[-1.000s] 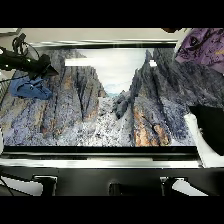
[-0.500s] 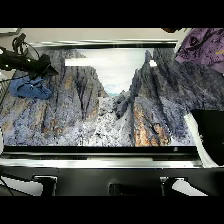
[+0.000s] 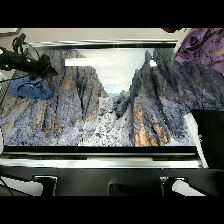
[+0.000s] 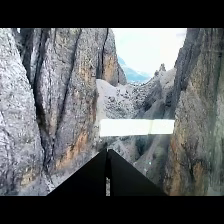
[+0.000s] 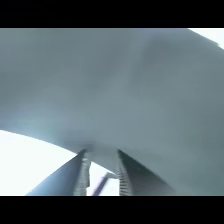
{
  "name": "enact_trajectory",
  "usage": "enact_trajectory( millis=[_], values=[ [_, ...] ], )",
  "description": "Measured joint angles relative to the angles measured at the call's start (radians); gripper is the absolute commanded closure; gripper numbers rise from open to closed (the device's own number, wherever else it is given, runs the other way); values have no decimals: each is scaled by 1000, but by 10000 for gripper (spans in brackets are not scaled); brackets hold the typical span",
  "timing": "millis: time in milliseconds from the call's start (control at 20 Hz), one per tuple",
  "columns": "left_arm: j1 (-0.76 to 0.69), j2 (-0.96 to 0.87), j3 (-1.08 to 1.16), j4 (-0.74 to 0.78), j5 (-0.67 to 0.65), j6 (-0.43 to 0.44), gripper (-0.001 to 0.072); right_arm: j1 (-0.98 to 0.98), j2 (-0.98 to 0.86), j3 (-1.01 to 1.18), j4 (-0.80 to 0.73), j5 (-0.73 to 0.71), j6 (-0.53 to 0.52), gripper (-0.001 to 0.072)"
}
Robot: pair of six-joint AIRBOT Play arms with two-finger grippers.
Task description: Fold the clothes and pants, and hang the long-sleeved shirts on hangers.
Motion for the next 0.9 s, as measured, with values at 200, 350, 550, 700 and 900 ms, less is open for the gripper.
enact_trajectory(
  millis=[200, 350, 550, 700, 900],
  values=[
    [-18, 53, -28, 92, -43, 48, 689, 322, 0, 60, 190, -129, -98, 682],
    [-55, 167, -176, 216, -19, 89, 689, 608, 0, 71, 214, -170, -130, 682],
    [-103, 396, -515, 302, 158, 113, 688, 909, 0, 55, 180, -190, -132, 681],
    [-120, 521, -698, 328, 273, 118, 687, 1040, 0, 48, 163, -205, -129, 681],
    [-127, 578, -789, 344, 310, 121, 687, 1106, 0, 45, 147, -220, -125, 681]
  ],
)
